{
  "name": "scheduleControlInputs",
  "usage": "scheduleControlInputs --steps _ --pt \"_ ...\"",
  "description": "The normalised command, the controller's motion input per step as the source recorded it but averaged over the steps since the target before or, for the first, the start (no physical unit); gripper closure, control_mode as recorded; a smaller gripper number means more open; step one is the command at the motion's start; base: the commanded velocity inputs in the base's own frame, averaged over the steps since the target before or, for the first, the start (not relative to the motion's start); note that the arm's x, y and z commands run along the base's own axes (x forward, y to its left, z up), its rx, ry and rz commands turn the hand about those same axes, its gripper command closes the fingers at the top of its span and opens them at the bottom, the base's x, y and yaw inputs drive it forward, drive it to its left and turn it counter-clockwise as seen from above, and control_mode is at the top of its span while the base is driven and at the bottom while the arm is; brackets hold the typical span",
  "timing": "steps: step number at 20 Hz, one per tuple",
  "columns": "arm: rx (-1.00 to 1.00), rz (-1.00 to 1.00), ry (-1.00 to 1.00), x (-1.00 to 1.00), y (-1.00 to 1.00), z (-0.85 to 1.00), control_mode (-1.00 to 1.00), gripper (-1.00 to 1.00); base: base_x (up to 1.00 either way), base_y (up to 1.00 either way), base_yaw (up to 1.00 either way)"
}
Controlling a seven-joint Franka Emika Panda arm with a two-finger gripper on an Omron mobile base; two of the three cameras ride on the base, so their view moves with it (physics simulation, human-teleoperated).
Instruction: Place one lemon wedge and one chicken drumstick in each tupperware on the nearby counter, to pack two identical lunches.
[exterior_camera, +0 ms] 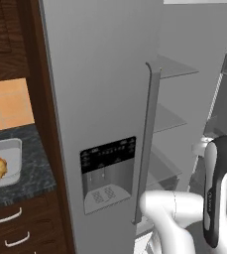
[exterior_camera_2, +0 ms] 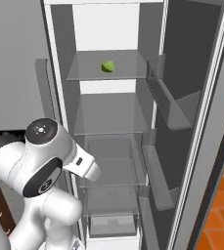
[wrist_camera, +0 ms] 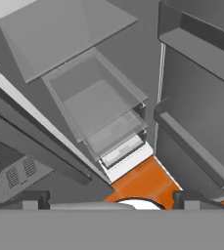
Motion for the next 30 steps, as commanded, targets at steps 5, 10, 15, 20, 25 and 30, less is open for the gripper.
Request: scheduleControlInputs --steps 5,10,15,20,25,30 --pt "0.00 0.01 0.03 0.23 0.00 -0.03 -1.00 -1.00 0.27 -0.19 0.05" --pt "0.00 0.02 -0.12 0.45 -0.14 0.82 -1.00 -1.00 0.00 0.00 0.00" --pt "0.00 0.00 -0.12 0.52 0.05 0.84 -1.00 -1.00 0.00 0.00 0.00" --pt "-0.08 0.01 -0.05 0.41 0.03 0.70 -1.00 -1.00 0.00 0.00 0.00" --pt "-0.13 0.06 -0.06 0.42 0.05 0.56 -1.00 -1.00 0.00 0.00 0.00" --pt "-0.02 0.17 -0.15 0.44 0.16 0.09 -1.00 -1.00 0.00 0.00 0.00"
